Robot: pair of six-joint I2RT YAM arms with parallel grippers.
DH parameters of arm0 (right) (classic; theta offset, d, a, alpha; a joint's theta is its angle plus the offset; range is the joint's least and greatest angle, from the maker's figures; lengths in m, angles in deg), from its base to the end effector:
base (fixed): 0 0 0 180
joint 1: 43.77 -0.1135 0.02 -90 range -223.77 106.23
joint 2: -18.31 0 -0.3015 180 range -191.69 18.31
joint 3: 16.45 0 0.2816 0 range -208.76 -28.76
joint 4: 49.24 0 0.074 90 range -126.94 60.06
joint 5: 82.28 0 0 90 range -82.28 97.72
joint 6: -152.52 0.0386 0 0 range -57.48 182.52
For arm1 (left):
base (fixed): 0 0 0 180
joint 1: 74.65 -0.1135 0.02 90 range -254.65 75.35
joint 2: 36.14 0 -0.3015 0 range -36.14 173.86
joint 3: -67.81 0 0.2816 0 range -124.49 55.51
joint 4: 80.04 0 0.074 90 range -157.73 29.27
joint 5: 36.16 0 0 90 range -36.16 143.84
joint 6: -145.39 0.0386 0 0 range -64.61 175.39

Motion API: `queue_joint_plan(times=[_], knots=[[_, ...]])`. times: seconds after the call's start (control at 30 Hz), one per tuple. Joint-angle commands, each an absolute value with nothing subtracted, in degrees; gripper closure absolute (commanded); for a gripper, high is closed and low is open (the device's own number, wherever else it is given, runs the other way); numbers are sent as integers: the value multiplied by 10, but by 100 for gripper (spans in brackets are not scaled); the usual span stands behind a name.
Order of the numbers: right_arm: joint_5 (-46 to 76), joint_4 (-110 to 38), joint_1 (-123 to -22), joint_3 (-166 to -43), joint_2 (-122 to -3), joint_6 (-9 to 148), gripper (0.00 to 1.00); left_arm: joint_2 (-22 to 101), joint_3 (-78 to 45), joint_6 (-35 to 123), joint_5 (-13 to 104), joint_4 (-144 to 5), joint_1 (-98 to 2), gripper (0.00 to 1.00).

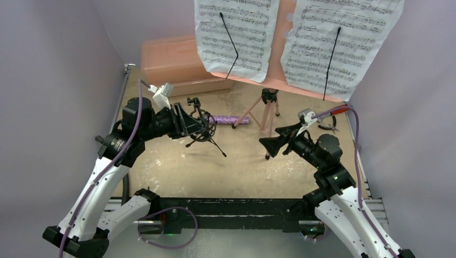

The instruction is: Set up the instrument practice props

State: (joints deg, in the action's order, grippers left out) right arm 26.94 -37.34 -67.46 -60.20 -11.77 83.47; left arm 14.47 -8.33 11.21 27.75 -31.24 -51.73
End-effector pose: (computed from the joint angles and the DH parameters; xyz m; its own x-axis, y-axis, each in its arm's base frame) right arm 0.1260 0.0691 0.3346 -0.2170 0.2735 -0.9371 -0.6458 0.6796 0.3479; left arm 0.1616 -0.0867 0.4249 -0.7640 -0.3565 -0.5377 0.2641 0.5876 -0.7648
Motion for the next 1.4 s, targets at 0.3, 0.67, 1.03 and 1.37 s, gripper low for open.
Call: queue_joint_plan(times=[0.3, 0.67, 1.03, 1.37], knots=[[278, -422, -675, -598, -135, 844, 2, 158, -72, 112, 251, -389, -414, 80], [265, -410, -674, -604, -126, 849, 3, 218, -85, 134, 286, -399, -312, 80], [263, -406, -674, -610, -126, 844, 3, 229, -102, 154, 331, -381, -283, 38], [275, -399, -674, -615, -133, 837, 2, 180, -110, 113, 500, -365, -283, 27]])
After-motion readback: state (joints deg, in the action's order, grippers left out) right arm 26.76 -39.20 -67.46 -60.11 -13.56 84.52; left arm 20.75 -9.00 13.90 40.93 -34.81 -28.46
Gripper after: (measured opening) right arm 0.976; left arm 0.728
